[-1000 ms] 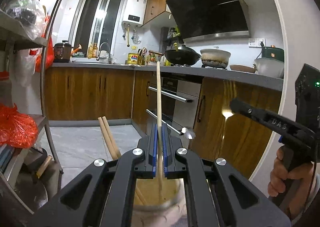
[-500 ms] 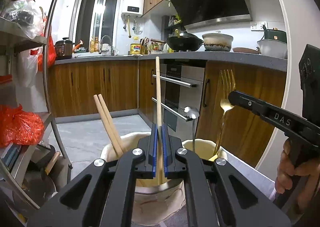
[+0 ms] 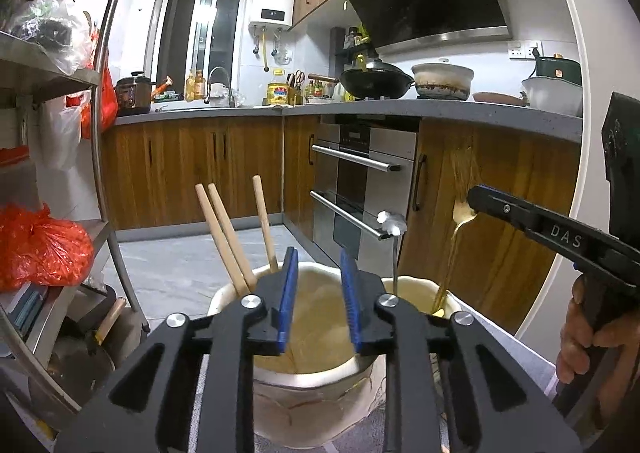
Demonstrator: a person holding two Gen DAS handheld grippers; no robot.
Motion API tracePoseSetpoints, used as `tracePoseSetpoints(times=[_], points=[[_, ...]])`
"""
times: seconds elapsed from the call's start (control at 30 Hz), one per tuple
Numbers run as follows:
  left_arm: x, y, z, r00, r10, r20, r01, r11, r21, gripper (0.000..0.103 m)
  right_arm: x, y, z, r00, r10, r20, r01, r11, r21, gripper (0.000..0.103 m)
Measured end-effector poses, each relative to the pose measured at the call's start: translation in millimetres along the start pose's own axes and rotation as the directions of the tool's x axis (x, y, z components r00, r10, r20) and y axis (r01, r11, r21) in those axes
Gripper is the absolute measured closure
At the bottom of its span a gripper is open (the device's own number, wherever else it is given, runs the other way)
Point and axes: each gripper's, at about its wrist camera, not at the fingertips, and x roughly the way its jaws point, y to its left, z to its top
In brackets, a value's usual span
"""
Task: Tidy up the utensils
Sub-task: 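Open the left tool to drop the chopstick while the right tool releases the gold fork, then move the left tool to a chopstick while the right tool approaches the silver fork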
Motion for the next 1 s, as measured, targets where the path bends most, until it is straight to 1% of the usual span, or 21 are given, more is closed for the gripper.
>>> tracePoseSetpoints(times=[0.03, 0.1, 0.13, 0.17, 0.23, 0.3, 0.33, 0.4, 0.43, 0.5, 0.57, 0.67, 0.87, 1.0], points=[[-2, -1, 1, 1.000, 0.002, 0.006, -0.002, 1.000, 0.002, 0.076, -2, 0, 1, 1.000, 0.001, 0.005, -0.001, 1.000, 0.002, 0.094], [-5, -2, 4, 1.000, 0.006, 0.016, -0.006, 1.000, 0.002, 0.068, -6, -1, 3, 1.000, 0.002, 0.017, -0.002, 1.000, 0.006, 0.085], [-6, -3, 5, 1.000, 0.006, 0.018, -0.006, 1.000, 0.002, 0.067, -7, -1, 4, 1.000, 0.003, 0.022, -0.003, 1.000, 0.006, 0.084], [-7, -3, 6, 1.000, 0.007, 0.020, -0.007, 1.000, 0.002, 0.064, -9, -1, 5, 1.000, 0.004, 0.025, -0.005, 1.000, 0.007, 0.079], [-11, -6, 8, 1.000, 0.015, 0.024, -0.015, 1.000, 0.009, 0.055, -14, -1, 7, 0.999, 0.013, 0.031, -0.013, 1.000, 0.009, 0.071], [-17, -8, 11, 0.999, 0.021, 0.032, -0.022, 1.000, 0.012, 0.045, -21, -1, 10, 0.999, 0.021, 0.043, -0.022, 1.000, 0.012, 0.056], [-20, -9, 12, 0.999, 0.023, 0.036, -0.024, 1.000, 0.012, 0.042, -25, -1, 12, 0.999, 0.022, 0.050, -0.022, 1.000, 0.014, 0.052], [-29, -12, 15, 0.999, 0.029, 0.046, -0.030, 1.000, 0.009, 0.028, -33, -2, 14, 0.998, 0.030, 0.062, -0.032, 0.999, 0.025, 0.032], [-32, -13, 16, 0.998, 0.032, 0.049, -0.033, 0.999, 0.008, 0.024, -39, -2, 15, 0.997, 0.037, 0.072, -0.039, 0.999, 0.032, 0.026], [-41, -16, 19, 0.998, 0.033, 0.055, -0.033, 0.999, 0.007, 0.016, -47, -3, 16, 0.996, 0.042, 0.081, -0.044, 0.998, 0.035, 0.011], [-48, -20, 22, 0.998, 0.035, 0.059, -0.036, 0.999, 0.012, 0.010, -57, -3, 18, 0.994, 0.055, 0.093, -0.059, 0.998, 0.036, 0.006], [-65, -26, 25, 0.996, 0.038, 0.078, -0.040, 0.999, 0.020, 0.006, -69, -3, 19, 0.994, 0.055, 0.099, -0.058, 0.998, 0.031, 0.005], [-93, -35, 27, 0.997, 0.033, 0.077, -0.033, 0.999, 0.010, 0.006, -88, -3, 14, 0.996, 0.030, 0.086, -0.033, 0.999, 0.025, 0.005], [-109, -42, 25, 0.996, 0.035, 0.080, -0.037, 0.999, 0.030, 0.006, -98, -4, 11, 0.997, 0.017, 0.077, -0.018, 1.000, 0.008, 0.005]])
